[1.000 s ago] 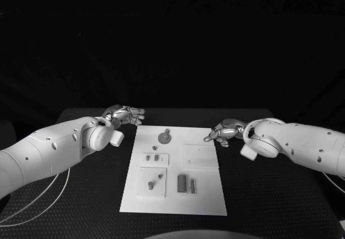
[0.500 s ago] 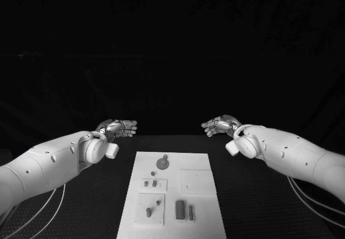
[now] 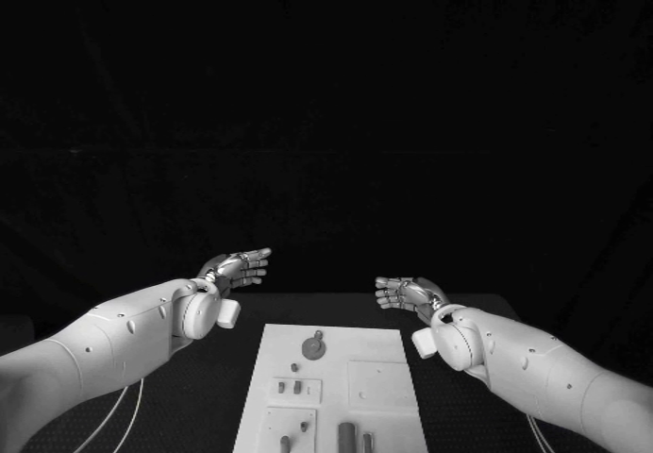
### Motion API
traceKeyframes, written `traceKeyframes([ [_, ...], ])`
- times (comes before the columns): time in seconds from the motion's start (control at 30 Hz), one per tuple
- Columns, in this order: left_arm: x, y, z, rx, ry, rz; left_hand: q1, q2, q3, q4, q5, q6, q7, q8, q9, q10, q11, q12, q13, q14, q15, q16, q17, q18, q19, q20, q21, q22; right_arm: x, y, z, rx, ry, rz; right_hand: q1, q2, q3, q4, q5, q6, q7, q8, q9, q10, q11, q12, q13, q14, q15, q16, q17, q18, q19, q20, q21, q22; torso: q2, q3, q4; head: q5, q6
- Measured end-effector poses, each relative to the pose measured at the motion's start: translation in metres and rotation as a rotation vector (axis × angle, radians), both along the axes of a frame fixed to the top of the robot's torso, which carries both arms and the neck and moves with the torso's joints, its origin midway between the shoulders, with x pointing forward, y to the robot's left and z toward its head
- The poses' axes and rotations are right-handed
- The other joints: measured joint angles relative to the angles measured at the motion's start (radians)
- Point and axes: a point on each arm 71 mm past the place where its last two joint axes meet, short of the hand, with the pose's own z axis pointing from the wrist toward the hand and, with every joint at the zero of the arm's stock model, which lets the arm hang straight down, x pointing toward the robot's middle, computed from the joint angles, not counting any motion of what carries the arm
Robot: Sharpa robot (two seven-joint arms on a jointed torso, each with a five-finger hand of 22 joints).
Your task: Assemble the parts on the task board
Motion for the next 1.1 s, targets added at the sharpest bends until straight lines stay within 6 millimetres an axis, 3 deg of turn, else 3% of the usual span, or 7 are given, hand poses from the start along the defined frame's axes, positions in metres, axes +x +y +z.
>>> traceKeyframes([
  [0.3,-0.011,-0.01,-0.013,-0.018,0.006,-0.033,-0.004,0.032,-0.013,0.004,0.0,-0.001,0.013,0.014,0.007,-0.001,0.005,0.0,-0.001,-0.01,0.001,-0.002,0.002,0.0,-0.011,-0.002,-0.008,0.012,-0.01,0.013,-0.01,0.061,0.0,-0.009,-0.033,0.016,-0.046,0.005,0.035,-0.013,0.003,0.007,-0.001,0.012,0.007,-0.06,-0.031,-0.02,0.003,-0.023,-0.03,0.0,-0.019,0.0,-0.01,0.001,-0.01,0.0115,0.0028,0.024,0.034],
  [0.43,-0.011,-0.009,-0.014,-0.018,0.008,-0.031,-0.392,0.071,-0.183,0.076,-0.026,-0.267,-0.009,-0.064,-0.211,-0.326,-0.018,-0.029,-0.033,-0.248,-0.054,-0.122,-0.177,0.0,-0.15,-0.062,-0.168,-0.173,-0.011,0.012,-0.01,0.057,0.002,-0.008,-0.383,0.031,-0.229,0.096,-0.036,-0.323,-0.056,-0.1,-0.193,-0.363,-0.058,-0.13,-0.064,-0.338,-0.059,-0.145,-0.228,-0.075,-0.224,-0.092,-0.175,-0.349,-0.009,0.012,0.0029,0.023,0.031],
  [0.5,-0.013,-0.011,-0.013,-0.024,0.008,-0.035,-0.515,0.081,-0.236,0.1,-0.037,-0.352,-0.017,-0.09,-0.281,-0.43,-0.026,-0.039,-0.043,-0.324,-0.072,-0.161,-0.235,0.0,-0.194,-0.082,-0.218,-0.252,-0.012,0.012,-0.008,0.056,0.0,-0.007,-0.496,0.036,-0.289,0.127,-0.062,-0.427,-0.077,-0.136,-0.258,-0.491,-0.08,-0.153,-0.074,-0.444,-0.083,-0.185,-0.294,-0.097,-0.291,-0.124,-0.23,-0.466,-0.008,0.0122,0.0026,0.021,0.025],
  [0.57,-0.016,-0.015,-0.013,-0.032,0.008,-0.041,-0.623,0.09,-0.283,0.12,-0.043,-0.426,-0.024,-0.113,-0.342,-0.522,-0.032,-0.047,-0.052,-0.39,-0.088,-0.195,-0.286,0.0,-0.232,-0.099,-0.262,-0.425,-0.013,0.013,-0.005,0.059,-0.004,-0.003,-0.589,0.04,-0.338,0.152,-0.082,-0.512,-0.094,-0.166,-0.312,-0.595,-0.098,-0.172,-0.083,-0.532,-0.101,-0.218,-0.348,-0.11,-0.347,-0.15,-0.274,-0.564,-0.006,0.0136,0.0023,0.019,0.014],
  [0.67,-0.024,-0.023,-0.014,-0.048,0.008,-0.05,-0.722,0.098,-0.326,0.139,-0.048,-0.494,-0.031,-0.134,-0.399,-0.606,-0.039,-0.054,-0.06,-0.45,-0.102,-0.227,-0.332,0.0,-0.265,-0.115,-0.302,-0.739,-0.016,0.018,0.003,0.068,-0.019,0.007,-0.678,0.044,-0.386,0.176,-0.102,-0.594,-0.111,-0.195,-0.363,-0.696,-0.115,-0.191,-0.092,-0.615,-0.118,-0.249,-0.401,-0.13,-0.399,-0.175,-0.317,-0.656,-0.001,0.0174,0.0013,0.014,-0.008],
  [0.77,-0.035,-0.033,-0.014,-0.066,0.002,-0.054,-0.782,0.103,-0.35,0.151,-0.054,-0.534,-0.035,-0.143,-0.432,-0.655,-0.043,-0.056,-0.065,-0.486,-0.11,-0.244,-0.36,0.0,-0.286,-0.125,-0.326,-0.942,-0.022,0.023,0.013,0.08,-0.039,0.011,-0.732,0.046,-0.411,0.192,-0.112,-0.642,-0.12,-0.212,-0.394,-0.755,-0.125,-0.199,-0.097,-0.664,-0.129,-0.268,-0.432,-0.134,-0.429,-0.192,-0.343,-0.712,0.005,0.0217,0.0004,0.009,-0.028],
  [1.1,-0.081,-0.066,0.0,-0.118,-0.07,-0.013,-0.85,0.108,-0.377,0.164,-0.058,-0.577,-0.041,-0.158,-0.473,-0.711,-0.046,-0.061,-0.07,-0.524,-0.12,-0.263,-0.394,0.0,-0.309,-0.134,-0.351,-1.193,-0.054,0.035,0.053,0.13,-0.122,-0.036,-0.807,0.049,-0.452,0.212,-0.128,-0.711,-0.135,-0.234,-0.438,-0.842,-0.141,-0.214,-0.103,-0.735,-0.144,-0.293,-0.476,-0.149,-0.473,-0.213,-0.377,-0.793,0.012,0.0273,-0.0009,0.005,-0.048],
])
